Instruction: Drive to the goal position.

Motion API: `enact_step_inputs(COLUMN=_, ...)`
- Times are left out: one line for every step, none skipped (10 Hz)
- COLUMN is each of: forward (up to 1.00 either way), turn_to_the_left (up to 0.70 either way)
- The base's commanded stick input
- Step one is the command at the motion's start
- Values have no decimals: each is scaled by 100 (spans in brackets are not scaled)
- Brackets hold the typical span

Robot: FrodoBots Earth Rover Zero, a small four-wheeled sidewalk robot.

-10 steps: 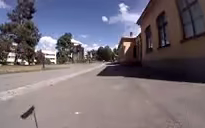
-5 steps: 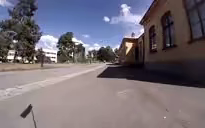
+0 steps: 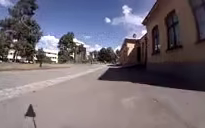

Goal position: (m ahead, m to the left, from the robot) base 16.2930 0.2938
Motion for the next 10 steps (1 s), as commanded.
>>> enact_step_inputs(forward=85, turn_to_the_left=0)
enact_step_inputs(forward=85, turn_to_the_left=0)
enact_step_inputs(forward=85, turn_to_the_left=0)
enact_step_inputs(forward=85, turn_to_the_left=0)
enact_step_inputs(forward=85, turn_to_the_left=0)
enact_step_inputs(forward=85, turn_to_the_left=0)
enact_step_inputs(forward=85, turn_to_the_left=0)
enact_step_inputs(forward=85, turn_to_the_left=0)
enact_step_inputs(forward=85, turn_to_the_left=0)
enact_step_inputs(forward=85, turn_to_the_left=0)
